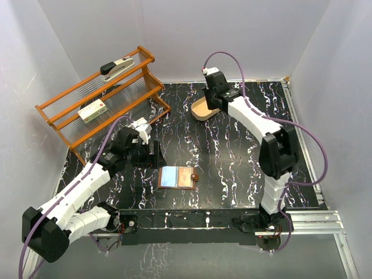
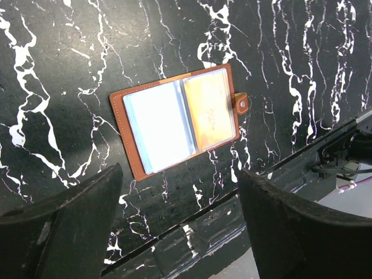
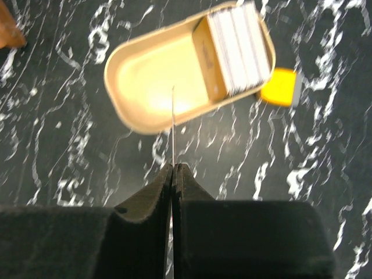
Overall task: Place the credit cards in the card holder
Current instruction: Pick up the credit card from the storage box, then insert the credit card into the card holder.
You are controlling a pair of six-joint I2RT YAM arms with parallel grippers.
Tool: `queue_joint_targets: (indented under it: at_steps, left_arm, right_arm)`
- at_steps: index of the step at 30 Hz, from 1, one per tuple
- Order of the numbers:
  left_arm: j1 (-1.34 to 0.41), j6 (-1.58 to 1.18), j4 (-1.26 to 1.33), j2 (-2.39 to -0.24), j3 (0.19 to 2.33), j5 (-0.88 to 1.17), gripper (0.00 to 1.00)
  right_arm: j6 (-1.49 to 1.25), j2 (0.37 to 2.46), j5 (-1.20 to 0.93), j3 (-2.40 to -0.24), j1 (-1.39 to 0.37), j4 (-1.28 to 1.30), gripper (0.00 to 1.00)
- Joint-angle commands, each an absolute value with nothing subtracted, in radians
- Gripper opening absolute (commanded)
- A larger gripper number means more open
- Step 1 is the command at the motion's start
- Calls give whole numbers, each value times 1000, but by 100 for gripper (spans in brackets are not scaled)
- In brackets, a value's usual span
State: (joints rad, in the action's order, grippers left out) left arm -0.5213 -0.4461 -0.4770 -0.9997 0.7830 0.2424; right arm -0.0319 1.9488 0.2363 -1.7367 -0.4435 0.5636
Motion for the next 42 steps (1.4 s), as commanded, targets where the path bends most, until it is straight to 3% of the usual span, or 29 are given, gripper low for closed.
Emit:
queue_joint_targets:
  at_steps: [1,9,16,20,23,42]
  left_arm:
    - [-522,-493,-510,-1027,772,219,74]
    - [-522,-603,-470,-1083,723,237,52]
    - [-522,-653,-420,-1171,671,230,17]
    - [-522,-669,-396,-1207,646,215,4]
    - [-522,-680,-368,-1238,619,212,0]
    - [-524,-734,-198,-1345,512,292,0]
  right_arm:
    - [-216,1764,138,-1616,-461,603,0]
    - [-368,1478,-20,-1302,-551,534,0]
    - [-525,1342,-137,-1072,-680,405,0]
    - [-592,1319,-159,-995,-744,346,0]
    - [-648,1307,-189,-922,-776,253,0]
    - [-799,1385,-234,-735,-789,37,0]
